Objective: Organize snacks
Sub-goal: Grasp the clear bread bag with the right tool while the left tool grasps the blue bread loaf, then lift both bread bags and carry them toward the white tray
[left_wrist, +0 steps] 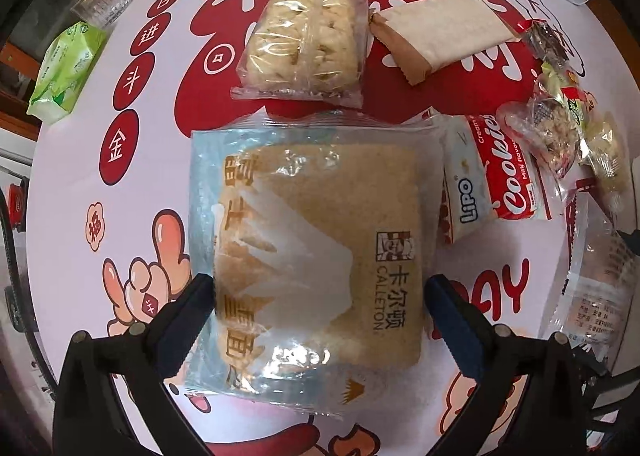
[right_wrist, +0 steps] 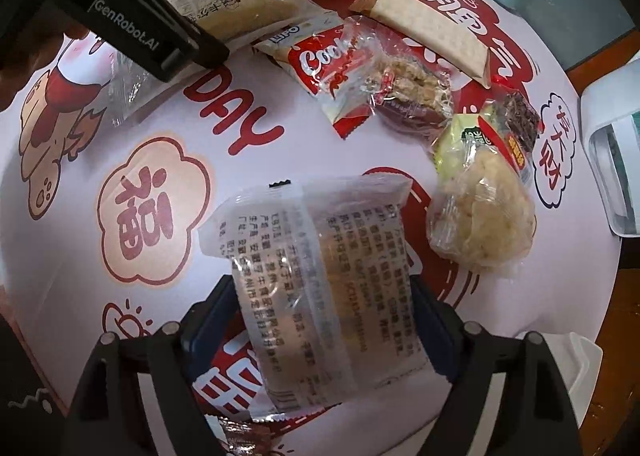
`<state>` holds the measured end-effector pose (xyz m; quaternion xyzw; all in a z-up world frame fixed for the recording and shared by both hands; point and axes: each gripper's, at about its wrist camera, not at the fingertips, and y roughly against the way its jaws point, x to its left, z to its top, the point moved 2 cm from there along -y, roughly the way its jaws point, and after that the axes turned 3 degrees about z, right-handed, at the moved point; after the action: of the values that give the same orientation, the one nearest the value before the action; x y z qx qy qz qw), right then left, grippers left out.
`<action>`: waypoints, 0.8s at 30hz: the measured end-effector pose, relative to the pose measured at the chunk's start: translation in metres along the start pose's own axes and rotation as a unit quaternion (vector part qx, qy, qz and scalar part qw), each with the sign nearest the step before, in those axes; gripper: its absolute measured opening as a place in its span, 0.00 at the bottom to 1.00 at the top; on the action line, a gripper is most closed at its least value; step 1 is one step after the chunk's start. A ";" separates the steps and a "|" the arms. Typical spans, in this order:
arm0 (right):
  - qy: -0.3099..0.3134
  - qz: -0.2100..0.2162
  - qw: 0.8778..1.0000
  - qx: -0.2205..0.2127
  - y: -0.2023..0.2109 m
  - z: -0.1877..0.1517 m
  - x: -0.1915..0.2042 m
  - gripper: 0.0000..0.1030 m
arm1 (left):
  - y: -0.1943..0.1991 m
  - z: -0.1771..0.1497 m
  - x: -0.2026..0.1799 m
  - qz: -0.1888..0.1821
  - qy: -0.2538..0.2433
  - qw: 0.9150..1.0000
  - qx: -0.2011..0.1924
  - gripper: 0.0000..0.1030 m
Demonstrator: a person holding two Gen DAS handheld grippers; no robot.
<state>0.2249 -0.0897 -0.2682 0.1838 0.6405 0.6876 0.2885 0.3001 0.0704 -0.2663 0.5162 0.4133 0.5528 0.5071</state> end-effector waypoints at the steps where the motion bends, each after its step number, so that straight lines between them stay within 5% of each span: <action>1: -0.006 0.000 1.000 -0.001 0.000 0.000 0.001 0.79 | 0.000 0.000 0.000 0.000 0.002 1.000 -0.002 1.00; 6: -0.035 -0.002 0.999 -0.005 0.007 -0.003 0.006 0.68 | 0.008 -0.017 0.004 -0.016 0.018 1.000 -0.016 0.89; 16: -0.087 0.031 0.995 -0.036 0.024 -0.018 0.046 0.67 | 0.026 -0.065 0.011 -0.043 0.039 0.998 -0.017 0.83; 18: -0.108 0.042 0.992 -0.053 0.034 -0.024 0.055 0.67 | 0.041 -0.081 0.009 -0.034 0.028 0.998 -0.037 0.62; 24: -0.161 0.076 0.978 -0.107 0.062 -0.044 0.075 0.67 | 0.063 -0.122 0.005 -0.068 0.025 0.997 -0.037 0.56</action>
<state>0.1297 -0.0772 -0.2209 0.3086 0.4928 0.7330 0.3529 0.1713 0.0743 -0.2192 0.4539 0.4397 0.5443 0.5517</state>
